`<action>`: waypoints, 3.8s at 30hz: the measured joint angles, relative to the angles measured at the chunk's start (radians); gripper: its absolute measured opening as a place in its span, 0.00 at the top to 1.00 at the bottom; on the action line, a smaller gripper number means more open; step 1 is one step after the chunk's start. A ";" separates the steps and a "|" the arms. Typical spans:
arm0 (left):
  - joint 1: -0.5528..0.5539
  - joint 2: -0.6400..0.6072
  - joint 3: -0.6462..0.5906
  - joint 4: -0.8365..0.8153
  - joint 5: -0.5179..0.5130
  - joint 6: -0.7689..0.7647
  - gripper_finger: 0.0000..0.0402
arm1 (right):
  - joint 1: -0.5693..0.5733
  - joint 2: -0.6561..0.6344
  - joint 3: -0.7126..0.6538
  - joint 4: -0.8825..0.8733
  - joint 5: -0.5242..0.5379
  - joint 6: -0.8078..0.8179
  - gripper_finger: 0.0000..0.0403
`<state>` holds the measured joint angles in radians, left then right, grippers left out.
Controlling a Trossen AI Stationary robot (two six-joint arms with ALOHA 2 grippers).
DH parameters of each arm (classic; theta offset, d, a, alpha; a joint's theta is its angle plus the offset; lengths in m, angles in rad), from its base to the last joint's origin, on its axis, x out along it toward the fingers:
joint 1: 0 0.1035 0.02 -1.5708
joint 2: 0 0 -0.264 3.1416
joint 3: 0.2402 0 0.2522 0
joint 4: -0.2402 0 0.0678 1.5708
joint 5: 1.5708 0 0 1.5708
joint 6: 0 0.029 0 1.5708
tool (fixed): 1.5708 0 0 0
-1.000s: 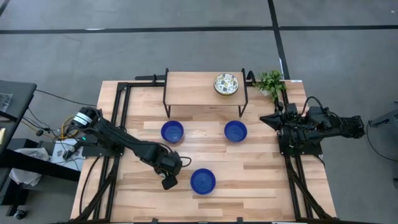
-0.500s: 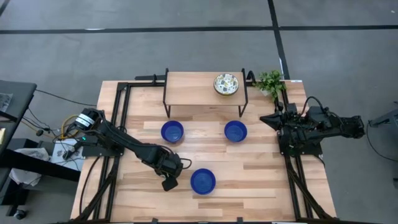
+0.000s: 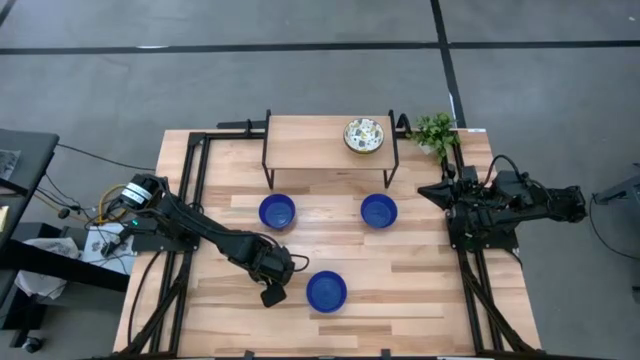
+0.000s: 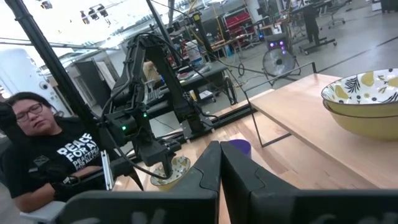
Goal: Pick & Place Mini bowls
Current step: Stack the white patterned bowl on top of the white bowl on the shelf
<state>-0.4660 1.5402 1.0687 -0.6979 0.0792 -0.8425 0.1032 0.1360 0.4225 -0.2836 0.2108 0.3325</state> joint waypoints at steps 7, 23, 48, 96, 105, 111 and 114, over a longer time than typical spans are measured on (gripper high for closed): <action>0.000 0.000 0.000 -0.001 -0.025 0.000 0.11 | 0.000 0.000 0.000 0.000 0.000 0.000 1.00; 0.000 0.013 -0.006 -0.003 -0.057 0.031 0.32 | 0.000 0.000 0.000 0.000 0.000 -0.001 1.00; -0.001 0.020 -0.006 0.003 -0.048 0.082 0.78 | 0.000 0.000 0.000 0.000 0.000 -0.001 1.00; -0.085 -0.092 0.077 -0.062 -0.088 0.102 0.97 | 0.000 0.000 0.000 0.081 0.001 0.000 1.00; -0.070 -0.093 0.202 -0.132 -0.177 0.164 0.97 | 0.000 0.000 0.000 0.114 0.001 0.000 1.00; -0.033 -0.093 0.267 -0.138 -0.197 0.180 0.97 | 0.000 0.000 0.000 0.124 0.001 0.000 1.00; -0.018 -0.093 0.306 -0.138 -0.236 0.218 0.97 | 0.000 0.000 0.000 0.144 0.001 0.000 1.00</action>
<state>-0.4843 1.4475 1.3742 -0.8362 -0.1564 -0.6243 0.1032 0.1364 0.4229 -0.1392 0.2115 0.3325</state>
